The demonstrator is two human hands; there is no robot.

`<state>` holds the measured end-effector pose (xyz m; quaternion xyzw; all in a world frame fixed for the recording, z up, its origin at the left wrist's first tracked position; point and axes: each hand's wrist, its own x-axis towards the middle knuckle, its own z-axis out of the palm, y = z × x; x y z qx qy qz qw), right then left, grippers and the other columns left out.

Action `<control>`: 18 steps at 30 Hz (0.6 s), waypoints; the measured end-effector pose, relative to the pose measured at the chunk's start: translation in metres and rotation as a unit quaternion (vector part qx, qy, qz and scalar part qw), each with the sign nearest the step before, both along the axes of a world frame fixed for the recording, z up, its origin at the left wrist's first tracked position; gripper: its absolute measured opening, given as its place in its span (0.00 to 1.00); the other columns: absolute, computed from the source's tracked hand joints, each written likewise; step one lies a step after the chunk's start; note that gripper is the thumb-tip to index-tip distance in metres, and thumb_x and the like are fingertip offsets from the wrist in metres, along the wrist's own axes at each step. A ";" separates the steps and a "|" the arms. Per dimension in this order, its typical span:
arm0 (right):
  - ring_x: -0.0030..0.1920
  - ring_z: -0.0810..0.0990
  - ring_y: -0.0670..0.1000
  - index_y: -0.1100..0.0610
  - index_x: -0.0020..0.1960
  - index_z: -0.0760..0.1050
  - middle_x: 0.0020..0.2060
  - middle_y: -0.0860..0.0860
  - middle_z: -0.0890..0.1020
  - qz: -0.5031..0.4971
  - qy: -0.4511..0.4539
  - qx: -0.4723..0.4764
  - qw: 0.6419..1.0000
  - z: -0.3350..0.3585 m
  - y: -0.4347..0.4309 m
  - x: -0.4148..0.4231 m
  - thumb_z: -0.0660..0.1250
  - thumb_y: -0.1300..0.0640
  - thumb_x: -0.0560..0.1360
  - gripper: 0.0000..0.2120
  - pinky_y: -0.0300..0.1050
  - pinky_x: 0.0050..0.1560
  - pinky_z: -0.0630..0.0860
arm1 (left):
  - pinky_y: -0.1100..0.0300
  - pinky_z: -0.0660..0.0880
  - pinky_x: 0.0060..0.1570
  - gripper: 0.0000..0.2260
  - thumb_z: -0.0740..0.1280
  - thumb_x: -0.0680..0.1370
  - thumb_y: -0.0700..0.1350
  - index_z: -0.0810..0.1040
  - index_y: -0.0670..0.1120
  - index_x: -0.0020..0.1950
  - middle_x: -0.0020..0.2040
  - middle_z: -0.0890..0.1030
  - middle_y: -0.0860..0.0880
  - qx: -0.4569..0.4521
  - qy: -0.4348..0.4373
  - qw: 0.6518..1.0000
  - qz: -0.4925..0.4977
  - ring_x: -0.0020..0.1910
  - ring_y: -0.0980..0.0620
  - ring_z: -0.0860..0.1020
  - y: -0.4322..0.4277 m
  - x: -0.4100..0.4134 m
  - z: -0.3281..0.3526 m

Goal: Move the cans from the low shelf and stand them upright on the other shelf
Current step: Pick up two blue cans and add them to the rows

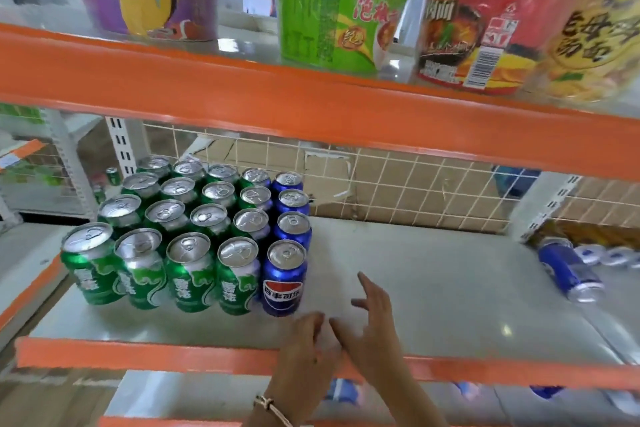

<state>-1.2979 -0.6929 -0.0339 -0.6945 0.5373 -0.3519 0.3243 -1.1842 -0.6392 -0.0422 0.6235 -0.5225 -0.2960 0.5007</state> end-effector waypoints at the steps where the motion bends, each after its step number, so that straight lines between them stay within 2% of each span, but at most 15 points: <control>1: 0.54 0.72 0.39 0.45 0.72 0.55 0.61 0.42 0.61 -0.019 0.002 -0.002 1.000 0.000 0.001 -0.012 0.74 0.56 0.71 0.38 0.21 0.48 0.67 | 0.62 0.70 0.62 0.19 0.63 0.74 0.47 0.69 0.47 0.64 0.56 0.71 0.54 0.045 0.010 0.998 -0.048 0.58 0.61 0.71 -0.005 -0.007 0.007; 3: 0.56 0.72 0.41 0.46 0.71 0.56 0.62 0.44 0.62 -0.050 -0.003 -0.009 0.999 0.001 0.003 -0.033 0.74 0.57 0.70 0.38 0.19 0.48 0.66 | 0.59 0.67 0.65 0.30 0.68 0.71 0.51 0.63 0.45 0.70 0.65 0.68 0.50 0.123 0.056 0.987 -0.091 0.66 0.52 0.69 -0.017 -0.018 0.013; 5: 0.57 0.73 0.44 0.47 0.70 0.56 0.63 0.47 0.64 -0.076 -0.011 -0.028 0.997 0.002 0.006 -0.058 0.75 0.59 0.69 0.37 0.19 0.50 0.65 | 0.58 0.68 0.65 0.41 0.66 0.62 0.59 0.62 0.44 0.71 0.69 0.67 0.47 0.128 0.056 0.984 -0.114 0.67 0.50 0.69 -0.027 -0.037 0.020; 7: 0.58 0.72 0.42 0.45 0.68 0.55 0.64 0.47 0.63 -0.097 -0.016 -0.031 0.995 0.005 0.011 -0.083 0.75 0.60 0.69 0.38 0.24 0.52 0.67 | 0.59 0.67 0.65 0.42 0.66 0.63 0.61 0.60 0.45 0.72 0.71 0.66 0.47 0.123 0.048 0.982 -0.132 0.67 0.51 0.69 -0.032 -0.059 0.023; 9: 0.58 0.71 0.40 0.43 0.68 0.54 0.64 0.46 0.62 -0.134 -0.028 -0.036 0.990 0.008 0.016 -0.113 0.75 0.59 0.69 0.38 0.29 0.53 0.67 | 0.59 0.65 0.66 0.37 0.70 0.70 0.56 0.59 0.46 0.73 0.71 0.64 0.47 0.112 0.045 0.980 -0.155 0.67 0.51 0.68 -0.037 -0.086 0.024; 11: 0.59 0.72 0.43 0.44 0.68 0.54 0.65 0.46 0.62 -0.175 -0.043 -0.040 0.983 0.012 0.021 -0.144 0.75 0.60 0.69 0.38 0.32 0.56 0.66 | 0.57 0.64 0.68 0.36 0.70 0.71 0.56 0.58 0.47 0.74 0.72 0.63 0.47 0.109 0.038 0.975 -0.189 0.69 0.51 0.67 -0.040 -0.117 0.028; 13: 0.59 0.72 0.42 0.46 0.70 0.54 0.66 0.46 0.61 -0.209 -0.062 -0.035 0.975 0.016 0.026 -0.178 0.75 0.60 0.69 0.39 0.31 0.54 0.67 | 0.56 0.64 0.68 0.41 0.69 0.67 0.62 0.58 0.47 0.74 0.72 0.63 0.47 0.116 0.033 0.967 -0.223 0.69 0.50 0.66 -0.043 -0.152 0.034; 15: 0.57 0.72 0.41 0.47 0.70 0.54 0.66 0.47 0.61 -0.241 -0.076 -0.042 0.967 0.019 0.032 -0.212 0.75 0.62 0.69 0.39 0.26 0.52 0.68 | 0.55 0.65 0.68 0.50 0.67 0.58 0.68 0.59 0.44 0.73 0.70 0.66 0.48 0.123 0.028 0.964 -0.235 0.67 0.50 0.67 -0.045 -0.190 0.040; 16: 0.57 0.73 0.43 0.47 0.69 0.55 0.66 0.48 0.61 -0.257 -0.078 -0.051 0.962 0.019 0.034 -0.230 0.75 0.61 0.69 0.39 0.26 0.52 0.68 | 0.54 0.65 0.69 0.53 0.65 0.55 0.69 0.59 0.43 0.73 0.67 0.68 0.48 0.122 0.029 0.963 -0.238 0.66 0.51 0.68 -0.045 -0.209 0.042; 18: 0.59 0.74 0.50 0.48 0.68 0.56 0.66 0.49 0.61 -0.275 -0.078 -0.065 0.956 0.019 0.038 -0.264 0.75 0.59 0.68 0.38 0.33 0.56 0.68 | 0.52 0.64 0.69 0.50 0.70 0.59 0.67 0.60 0.42 0.72 0.68 0.69 0.48 0.122 0.019 0.960 -0.250 0.67 0.50 0.68 -0.044 -0.244 0.044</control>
